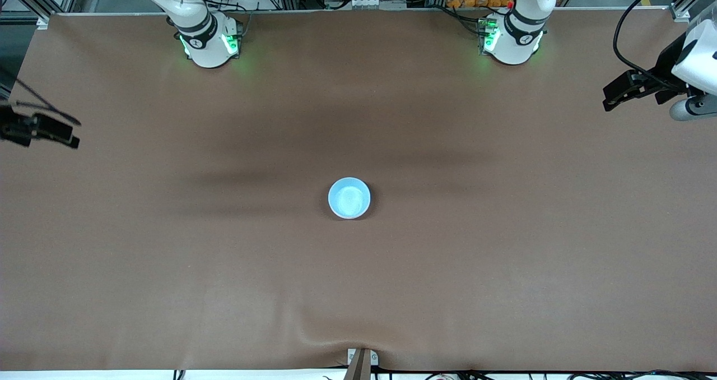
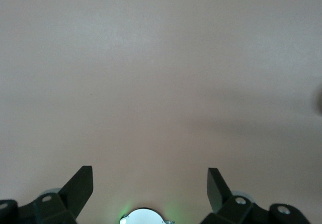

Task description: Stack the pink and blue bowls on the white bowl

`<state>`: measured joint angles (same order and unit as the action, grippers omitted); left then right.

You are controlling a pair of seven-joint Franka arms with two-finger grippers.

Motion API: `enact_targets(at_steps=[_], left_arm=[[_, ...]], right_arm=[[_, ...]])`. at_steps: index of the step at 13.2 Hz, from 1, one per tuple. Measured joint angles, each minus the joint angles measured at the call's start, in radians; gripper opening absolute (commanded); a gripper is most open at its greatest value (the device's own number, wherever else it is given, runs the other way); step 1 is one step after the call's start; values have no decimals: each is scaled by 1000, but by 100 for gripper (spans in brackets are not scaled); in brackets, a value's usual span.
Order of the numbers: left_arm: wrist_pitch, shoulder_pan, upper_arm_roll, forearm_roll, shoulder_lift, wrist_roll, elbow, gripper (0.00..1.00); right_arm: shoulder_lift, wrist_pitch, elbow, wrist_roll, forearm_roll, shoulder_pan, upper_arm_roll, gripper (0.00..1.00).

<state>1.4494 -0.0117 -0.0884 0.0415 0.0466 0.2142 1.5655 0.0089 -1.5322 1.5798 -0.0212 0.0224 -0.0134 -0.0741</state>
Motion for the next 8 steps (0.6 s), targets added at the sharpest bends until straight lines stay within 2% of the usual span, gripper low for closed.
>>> enact_targets(at_steps=[2, 4, 6, 8], left_arm=[[0, 0, 0, 0, 1, 0, 3, 100], [-5, 0, 0, 0, 4, 0, 3, 100], [-11, 0, 0, 0, 12, -5, 3, 100], [-12, 2, 2, 0, 19, -27, 3, 100]], right_arm=[[-112, -4, 143, -8, -4, 3, 17, 100], [-150, -16, 184, -20, -17, 12, 43, 100], [-138, -24, 140, -23, -34, 23, 58, 100], [-100, 38, 44, -26, -54, 24, 58, 100]])
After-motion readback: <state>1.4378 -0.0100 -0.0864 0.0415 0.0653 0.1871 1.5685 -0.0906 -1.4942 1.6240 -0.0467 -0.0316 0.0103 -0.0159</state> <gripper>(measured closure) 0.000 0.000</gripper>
